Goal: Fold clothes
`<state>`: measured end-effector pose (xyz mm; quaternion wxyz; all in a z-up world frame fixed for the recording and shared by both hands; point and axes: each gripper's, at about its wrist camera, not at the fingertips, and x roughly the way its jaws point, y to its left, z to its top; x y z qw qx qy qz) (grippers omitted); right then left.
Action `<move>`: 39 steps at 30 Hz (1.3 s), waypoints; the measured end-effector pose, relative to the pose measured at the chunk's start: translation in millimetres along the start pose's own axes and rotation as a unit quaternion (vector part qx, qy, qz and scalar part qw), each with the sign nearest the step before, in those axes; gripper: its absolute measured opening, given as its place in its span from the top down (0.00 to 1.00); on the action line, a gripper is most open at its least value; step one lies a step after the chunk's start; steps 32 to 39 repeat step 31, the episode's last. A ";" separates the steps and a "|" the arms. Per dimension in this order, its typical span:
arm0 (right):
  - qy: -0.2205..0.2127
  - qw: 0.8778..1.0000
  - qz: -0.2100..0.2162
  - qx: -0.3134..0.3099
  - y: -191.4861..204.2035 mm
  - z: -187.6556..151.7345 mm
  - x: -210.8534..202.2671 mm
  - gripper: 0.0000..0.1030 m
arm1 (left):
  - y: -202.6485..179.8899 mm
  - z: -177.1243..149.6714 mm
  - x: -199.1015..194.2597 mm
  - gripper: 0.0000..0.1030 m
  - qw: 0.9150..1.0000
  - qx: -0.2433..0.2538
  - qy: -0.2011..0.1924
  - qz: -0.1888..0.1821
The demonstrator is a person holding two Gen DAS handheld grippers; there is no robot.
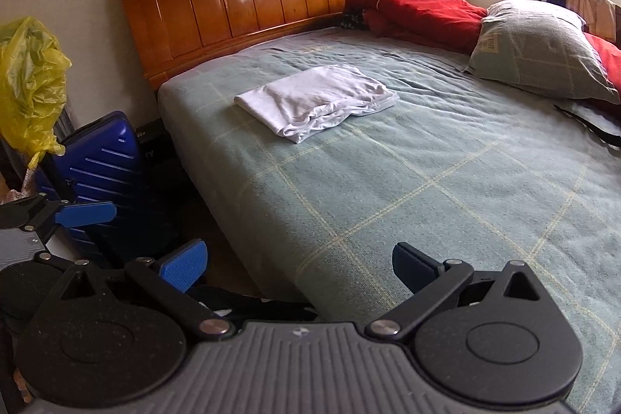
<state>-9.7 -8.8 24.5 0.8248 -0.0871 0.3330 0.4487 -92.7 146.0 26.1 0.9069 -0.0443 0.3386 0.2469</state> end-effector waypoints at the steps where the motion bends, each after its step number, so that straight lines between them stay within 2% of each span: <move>1: -0.001 1.000 0.000 -0.001 0.6 -0.2 -0.5 0.00 | 0.3 -0.1 -0.7 0.01 1.000 -0.001 -0.001 -0.001; 7: -0.005 1.000 0.002 0.002 1.1 0.0 -2.9 0.00 | 3.4 0.1 -1.4 0.01 1.000 -0.009 0.001 -0.013; 39: -0.003 1.000 0.000 0.001 2.3 0.4 -0.4 0.00 | 3.9 -0.5 0.8 0.01 1.000 -0.012 0.008 -0.013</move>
